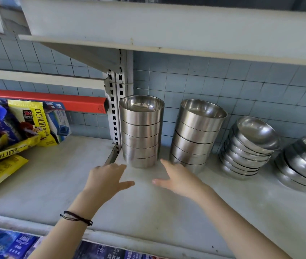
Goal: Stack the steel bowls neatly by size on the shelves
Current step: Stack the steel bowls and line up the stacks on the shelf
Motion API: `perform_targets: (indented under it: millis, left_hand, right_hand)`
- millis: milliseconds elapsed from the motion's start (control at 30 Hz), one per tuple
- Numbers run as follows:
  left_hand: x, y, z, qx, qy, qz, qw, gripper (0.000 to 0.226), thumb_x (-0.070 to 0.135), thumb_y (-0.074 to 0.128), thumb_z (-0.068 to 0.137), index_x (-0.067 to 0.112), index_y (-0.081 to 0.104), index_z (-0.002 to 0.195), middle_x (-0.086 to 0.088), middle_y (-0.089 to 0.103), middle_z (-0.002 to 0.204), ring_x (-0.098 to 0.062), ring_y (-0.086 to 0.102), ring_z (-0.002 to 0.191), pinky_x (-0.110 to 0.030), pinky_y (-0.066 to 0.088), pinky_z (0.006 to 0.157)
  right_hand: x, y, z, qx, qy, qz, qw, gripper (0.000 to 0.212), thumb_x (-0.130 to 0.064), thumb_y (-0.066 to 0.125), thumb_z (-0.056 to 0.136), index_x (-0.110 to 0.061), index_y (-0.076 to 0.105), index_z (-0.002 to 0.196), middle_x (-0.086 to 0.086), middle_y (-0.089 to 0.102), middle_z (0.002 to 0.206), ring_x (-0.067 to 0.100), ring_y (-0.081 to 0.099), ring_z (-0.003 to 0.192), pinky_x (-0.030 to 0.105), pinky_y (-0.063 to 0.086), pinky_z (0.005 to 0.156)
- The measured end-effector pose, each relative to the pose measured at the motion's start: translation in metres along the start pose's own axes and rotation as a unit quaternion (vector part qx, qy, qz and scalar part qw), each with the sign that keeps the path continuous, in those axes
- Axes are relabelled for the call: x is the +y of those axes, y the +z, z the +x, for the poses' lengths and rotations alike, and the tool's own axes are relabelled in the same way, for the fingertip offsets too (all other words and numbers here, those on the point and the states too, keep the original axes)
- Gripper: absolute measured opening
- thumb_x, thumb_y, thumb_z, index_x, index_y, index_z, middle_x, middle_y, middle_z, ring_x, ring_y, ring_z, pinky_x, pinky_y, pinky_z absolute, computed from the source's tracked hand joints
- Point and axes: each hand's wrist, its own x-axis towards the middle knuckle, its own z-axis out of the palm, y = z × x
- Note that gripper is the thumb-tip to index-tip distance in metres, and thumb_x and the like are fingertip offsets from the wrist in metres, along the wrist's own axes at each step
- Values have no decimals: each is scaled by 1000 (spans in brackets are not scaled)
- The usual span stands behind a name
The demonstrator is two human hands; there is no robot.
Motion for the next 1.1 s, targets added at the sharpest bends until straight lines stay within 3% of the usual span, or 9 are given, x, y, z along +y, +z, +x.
perform_targets:
  millis: [67, 133, 267, 433, 533, 700, 767, 900, 1100]
  left_hand:
    - [12, -1, -7, -8, 25, 29, 999, 63, 72, 40, 86, 27, 49, 129, 8, 61, 115, -14, 58, 104, -29, 48, 81]
    - [25, -5, -12, -7, 41, 38, 998, 65, 73, 40, 86, 27, 47, 131, 8, 60, 117, -14, 57, 107, -31, 50, 85]
    - [58, -15, -18, 24, 72, 62, 995, 67, 73, 41, 85, 27, 46, 132, 7, 60, 121, -15, 57, 109, -30, 47, 83]
    - [103, -31, -15, 48, 85, 30, 995, 61, 70, 45, 86, 26, 46, 130, 7, 60, 120, -17, 58, 106, -31, 49, 83]
    - [126, -45, -9, 96, 79, -36, 992, 70, 66, 47, 87, 29, 31, 144, 11, 50, 138, -16, 56, 115, -31, 50, 83]
    - [143, -54, 14, 149, 35, -155, 976, 90, 63, 53, 86, 27, 5, 154, 10, 19, 158, -18, 41, 134, -37, 50, 84]
    - [146, -53, 26, 153, 19, -264, 952, 97, 58, 59, 84, 26, 0, 154, 6, 7, 162, -17, 26, 144, -36, 45, 97]
    - [152, -47, 47, 173, 24, -476, 862, 101, 45, 65, 83, 19, -2, 154, 0, 3, 162, -11, 1, 149, -23, 10, 112]
    - [162, -49, 72, 214, 20, -570, 793, 105, 56, 64, 80, 18, -1, 154, 18, 4, 153, 4, 2, 141, -24, 8, 117]
  right_hand:
    - [13, -4, -17, -14, 4, -105, 994, 60, -61, 56, 90, -13, 54, 124, 9, 61, 119, 30, 55, 116, 37, 48, 83]
    - [28, -10, -34, -16, 10, -146, 989, 56, -63, 58, 87, -13, 57, 112, 6, 61, 105, 29, 59, 105, 35, 46, 72]
    - [60, -23, -63, 14, 32, -178, 983, 65, -59, 63, 86, -18, 49, 134, 6, 59, 126, 28, 55, 119, 35, 48, 85]
    - [100, -38, -87, 20, 61, -190, 980, 64, -58, 64, 85, -16, 51, 131, 5, 59, 128, 28, 56, 118, 33, 45, 79]
    - [118, -50, -95, 36, 73, -175, 981, 66, -59, 63, 86, -15, 49, 133, 4, 57, 130, 27, 55, 120, 35, 49, 84]
    - [128, -62, -89, 106, 37, -16, 994, 79, -59, 60, 88, -19, 32, 151, 5, 44, 150, 24, 44, 136, 41, 41, 107]
    - [126, -62, -77, 133, -9, 87, 987, 81, -58, 60, 88, -27, 24, 154, 2, 37, 156, 19, 41, 139, 41, 37, 112]
    - [112, -59, -56, 221, -64, 269, 935, 86, -48, 63, 89, -28, 14, 157, -6, 28, 159, 11, 43, 135, 38, 37, 114]
    - [98, -59, -23, 320, -55, 372, 870, 94, -52, 63, 89, -24, 5, 157, -2, 12, 165, 15, 22, 149, 42, 26, 121]
